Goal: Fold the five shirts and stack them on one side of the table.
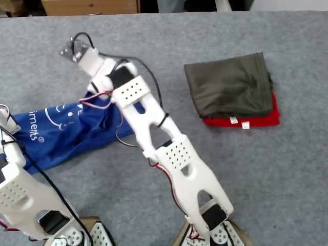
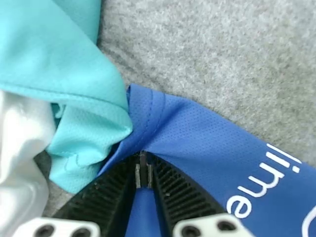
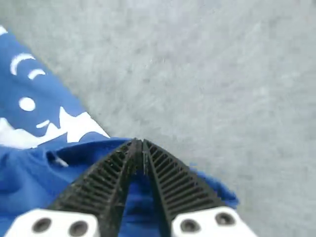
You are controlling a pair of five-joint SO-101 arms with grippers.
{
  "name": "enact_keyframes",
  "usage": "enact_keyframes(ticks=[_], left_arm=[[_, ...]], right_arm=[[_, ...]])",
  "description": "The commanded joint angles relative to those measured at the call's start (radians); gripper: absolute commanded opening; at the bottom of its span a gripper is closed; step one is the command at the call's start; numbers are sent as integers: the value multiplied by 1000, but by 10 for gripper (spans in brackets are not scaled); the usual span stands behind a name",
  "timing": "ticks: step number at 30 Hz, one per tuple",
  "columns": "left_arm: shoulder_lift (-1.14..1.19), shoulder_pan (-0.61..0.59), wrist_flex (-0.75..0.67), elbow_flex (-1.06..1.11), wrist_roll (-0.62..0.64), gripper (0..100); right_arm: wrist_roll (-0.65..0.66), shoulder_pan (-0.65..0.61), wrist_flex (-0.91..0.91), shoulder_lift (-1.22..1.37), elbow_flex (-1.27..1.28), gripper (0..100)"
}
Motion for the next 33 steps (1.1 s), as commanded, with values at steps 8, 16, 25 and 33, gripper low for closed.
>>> enact_keyframes(ticks=[8,16,25,33], left_arm=[[-32,-22,-15,-19,12,30],[-32,-22,-15,-19,12,30],[-32,-22,-15,-21,12,30],[-32,-22,-15,-21,12,30]], right_arm=[[-75,63,422,-62,-254,13],[-81,41,427,-127,-159,13],[-77,-71,367,-394,590,13],[-84,-138,-35,-344,745,13]])
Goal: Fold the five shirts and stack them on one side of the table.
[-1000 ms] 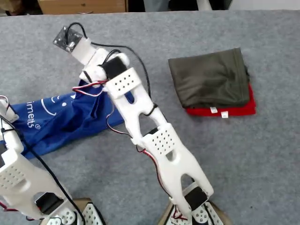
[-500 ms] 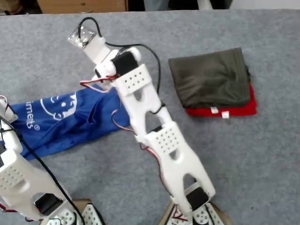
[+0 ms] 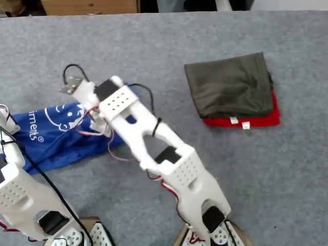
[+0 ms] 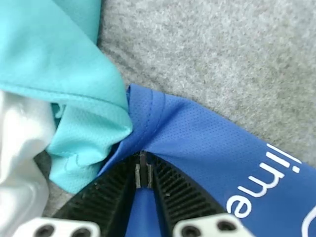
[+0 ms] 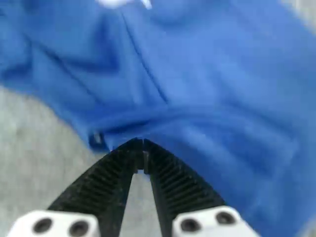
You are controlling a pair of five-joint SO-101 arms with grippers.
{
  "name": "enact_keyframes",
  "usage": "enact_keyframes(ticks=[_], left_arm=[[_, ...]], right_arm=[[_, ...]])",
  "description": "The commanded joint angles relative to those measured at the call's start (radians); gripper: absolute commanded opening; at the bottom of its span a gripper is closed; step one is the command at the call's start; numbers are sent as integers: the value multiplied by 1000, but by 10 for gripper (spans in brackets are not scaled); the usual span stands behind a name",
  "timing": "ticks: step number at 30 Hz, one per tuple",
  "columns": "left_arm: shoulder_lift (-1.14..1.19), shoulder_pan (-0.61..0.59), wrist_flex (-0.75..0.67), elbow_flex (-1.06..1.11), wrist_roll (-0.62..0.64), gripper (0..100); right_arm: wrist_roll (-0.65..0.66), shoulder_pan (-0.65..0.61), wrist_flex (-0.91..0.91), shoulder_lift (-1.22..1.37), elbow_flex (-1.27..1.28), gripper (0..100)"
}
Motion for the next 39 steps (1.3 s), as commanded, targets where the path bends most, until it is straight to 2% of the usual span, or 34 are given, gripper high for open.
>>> enact_keyframes(ticks=[1,4,10,17,23,27,32,35,39], left_arm=[[-32,-22,-15,-21,12,30],[-32,-22,-15,-21,12,30],[-32,-22,-15,-19,12,30],[-35,-22,-15,-16,12,30],[-48,-21,-6,-21,9,29],[-210,-24,69,-35,5,29],[-419,-21,132,13,11,29],[-436,-21,132,102,6,29],[-445,-91,69,209,12,29]], right_arm=[[-14,-9,-192,-2,4,13],[-14,-14,-256,36,-31,13],[-63,-29,-215,48,-177,13],[-69,-2,-290,223,-189,13],[-64,17,12,153,-542,13],[-64,0,114,171,-705,14],[-71,-61,-6,323,-694,14],[-71,-95,-26,406,-711,14],[-71,-124,-14,461,-728,14]])
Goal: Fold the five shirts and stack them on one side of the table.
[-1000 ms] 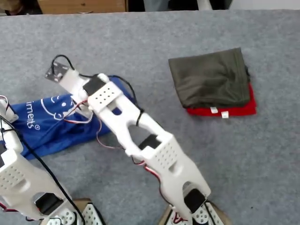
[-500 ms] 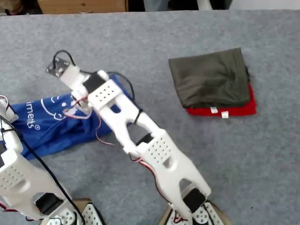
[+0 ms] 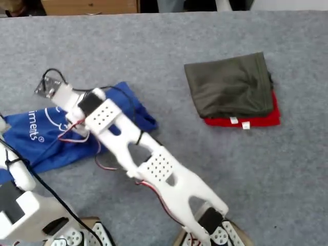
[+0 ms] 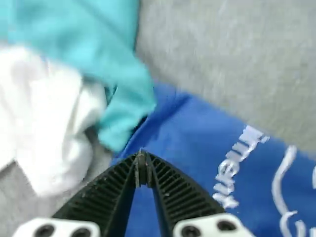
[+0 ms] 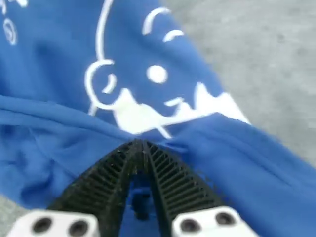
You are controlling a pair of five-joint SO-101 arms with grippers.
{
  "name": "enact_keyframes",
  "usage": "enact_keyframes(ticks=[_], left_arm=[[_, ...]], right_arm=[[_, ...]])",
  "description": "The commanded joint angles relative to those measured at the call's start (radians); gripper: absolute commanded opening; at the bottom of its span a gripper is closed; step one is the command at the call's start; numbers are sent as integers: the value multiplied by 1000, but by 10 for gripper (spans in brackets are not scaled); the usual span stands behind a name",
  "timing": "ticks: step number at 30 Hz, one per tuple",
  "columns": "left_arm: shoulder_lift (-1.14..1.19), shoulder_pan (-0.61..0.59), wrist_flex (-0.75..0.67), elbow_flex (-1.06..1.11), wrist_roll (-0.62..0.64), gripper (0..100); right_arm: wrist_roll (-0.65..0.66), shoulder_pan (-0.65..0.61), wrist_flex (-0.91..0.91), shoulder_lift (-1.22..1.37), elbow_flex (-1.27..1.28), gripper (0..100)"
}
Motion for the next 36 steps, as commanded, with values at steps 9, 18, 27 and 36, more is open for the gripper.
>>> enact_keyframes(ticks=[9,18,27,36], left_arm=[[-58,-145,-110,64,2,32],[-51,-142,-25,-25,2,30],[-51,-143,-14,-45,2,32],[-55,-142,34,-48,3,30]], right_arm=[[-18,-68,322,-12,-142,13],[-110,-112,321,-170,-35,13],[-118,-141,319,-251,318,13],[-120,-58,198,-341,237,13]])
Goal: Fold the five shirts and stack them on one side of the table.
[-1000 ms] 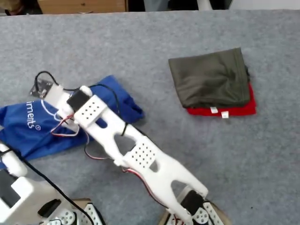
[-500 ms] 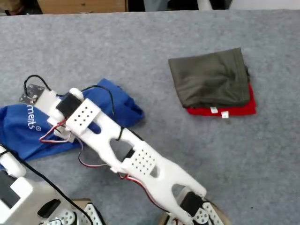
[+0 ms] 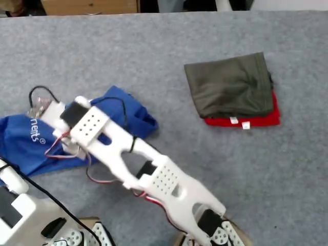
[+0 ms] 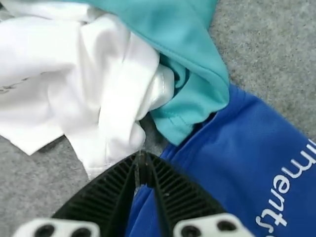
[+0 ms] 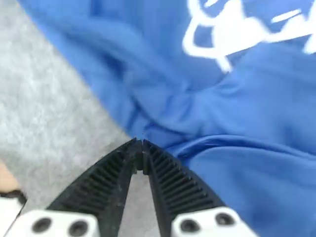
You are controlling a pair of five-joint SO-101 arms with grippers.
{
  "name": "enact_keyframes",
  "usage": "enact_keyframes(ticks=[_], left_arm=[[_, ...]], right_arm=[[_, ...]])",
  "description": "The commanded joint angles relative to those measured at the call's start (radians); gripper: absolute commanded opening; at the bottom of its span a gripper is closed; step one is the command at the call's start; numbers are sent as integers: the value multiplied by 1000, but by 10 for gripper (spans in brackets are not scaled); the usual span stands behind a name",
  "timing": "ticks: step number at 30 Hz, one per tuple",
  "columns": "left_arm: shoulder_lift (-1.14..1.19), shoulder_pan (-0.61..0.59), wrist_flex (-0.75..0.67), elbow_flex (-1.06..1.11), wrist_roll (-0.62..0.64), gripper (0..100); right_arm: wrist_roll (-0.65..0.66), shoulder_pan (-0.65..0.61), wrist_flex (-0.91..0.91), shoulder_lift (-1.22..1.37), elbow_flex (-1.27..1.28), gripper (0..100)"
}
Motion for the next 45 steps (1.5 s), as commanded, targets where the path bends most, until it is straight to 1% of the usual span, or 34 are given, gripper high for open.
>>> enact_keyframes(ticks=[1,6,8,11,16,18,21,24,26,28,30,32,33,35,39,41,43,44,45], left_arm=[[-48,-2,23,-54,3,30],[-48,-2,23,-50,3,30],[-46,-2,23,-47,3,30],[-43,-4,20,-45,2,30],[-43,-1,17,-45,-49,30],[-43,4,17,-45,-48,30],[-41,5,17,-45,-46,30],[-41,5,17,-45,-46,30],[-41,5,18,-45,-46,30],[-41,5,21,-45,-48,30],[-46,1,25,-45,-54,30],[-51,-2,35,-45,-55,31],[-52,2,63,-51,-57,32],[-52,33,129,-56,-98,32],[-43,93,221,-54,-193,38],[-28,76,215,-41,-201,101],[23,51,190,-41,-210,182],[58,44,176,-54,-218,202],[100,41,172,-77,-242,200]], right_arm=[[-5,43,-84,-41,-58,13],[-5,40,-229,68,-56,13],[2,40,-252,117,-58,13],[18,40,-176,171,-58,13],[18,32,55,153,-104,13],[14,28,61,124,-131,13],[-5,-14,61,77,-130,13],[-8,-55,49,74,-59,13],[-11,-63,-5,107,-4,13],[-11,-43,-48,128,-5,13],[-12,-12,-51,128,-68,13],[-6,21,-6,128,-185,13],[-6,37,21,130,-259,13],[-6,68,63,130,-387,13],[-11,143,61,128,-584,13],[-12,176,61,127,-631,13],[-12,198,61,99,-611,13],[-12,204,61,85,-604,13],[-12,207,61,70,-596,13]])
